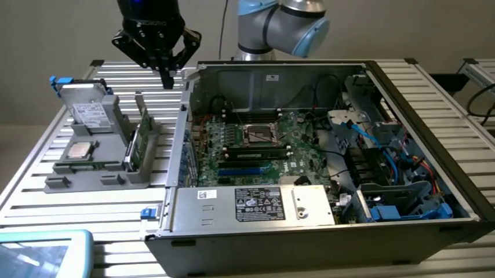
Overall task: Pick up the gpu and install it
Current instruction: 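Reach for the gpu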
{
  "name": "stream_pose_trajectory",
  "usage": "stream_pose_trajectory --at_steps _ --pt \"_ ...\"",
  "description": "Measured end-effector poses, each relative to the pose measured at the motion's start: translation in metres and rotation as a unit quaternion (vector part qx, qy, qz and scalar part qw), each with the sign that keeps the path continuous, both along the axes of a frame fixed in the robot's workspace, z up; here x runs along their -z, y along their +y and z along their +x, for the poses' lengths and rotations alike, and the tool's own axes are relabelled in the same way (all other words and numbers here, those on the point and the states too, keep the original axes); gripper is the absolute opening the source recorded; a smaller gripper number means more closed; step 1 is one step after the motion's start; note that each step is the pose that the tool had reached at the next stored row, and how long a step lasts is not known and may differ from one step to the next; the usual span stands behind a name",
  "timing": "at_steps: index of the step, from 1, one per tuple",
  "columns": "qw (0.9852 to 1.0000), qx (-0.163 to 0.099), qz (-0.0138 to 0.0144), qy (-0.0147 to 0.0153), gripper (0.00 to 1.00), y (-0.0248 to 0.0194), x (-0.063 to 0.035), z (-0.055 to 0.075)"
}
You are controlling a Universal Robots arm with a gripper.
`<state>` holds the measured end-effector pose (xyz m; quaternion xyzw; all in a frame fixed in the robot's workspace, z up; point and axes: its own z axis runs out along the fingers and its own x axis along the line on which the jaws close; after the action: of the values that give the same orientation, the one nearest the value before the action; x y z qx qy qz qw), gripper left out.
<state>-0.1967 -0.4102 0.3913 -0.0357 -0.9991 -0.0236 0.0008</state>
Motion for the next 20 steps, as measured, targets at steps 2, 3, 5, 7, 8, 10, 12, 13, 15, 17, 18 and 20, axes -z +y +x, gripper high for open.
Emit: stream_pose_trajectory --at_steps 2,3,5,7,8,10,12,13,15,17,18,20 --pt "1.0000 0.000 0.0000 0.0031 0.11 -0.0002 0.0007 -0.007" --pt "1.0000 0.000 0.0000 0.0049 0.11 -0.0002 0.0012 -0.011" --pt "1.0000 0.000 0.0000 0.0084 0.11 -0.0002 0.0025 -0.018" --pt "0.9999 0.000 0.0000 0.0112 0.11 -0.0001 0.0037 -0.025" --pt "0.9999 0.000 0.0000 0.0125 0.11 -0.0001 0.0043 -0.030" --pt "0.9999 0.000 0.0000 0.0138 0.11 -0.0002 0.0050 -0.038" --pt "0.9999 0.000 0.0000 0.0145 0.11 -0.0002 0.0051 -0.044" --pt "0.9999 0.000 0.0000 0.0145 0.11 -0.0001 0.0051 -0.047" --pt "0.9999 0.000 0.0000 0.0145 0.11 -0.0002 0.0051 -0.054" --pt "0.9999 0.000 0.0001 0.0145 0.11 -0.0002 0.0051 -0.063" --pt "0.9999 0.000 0.0000 0.0145 0.11 -0.0001 0.0051 -0.068" --pt "0.9999 0.000 0.0000 0.0145 0.11 -0.0002 0.0051 -0.077"
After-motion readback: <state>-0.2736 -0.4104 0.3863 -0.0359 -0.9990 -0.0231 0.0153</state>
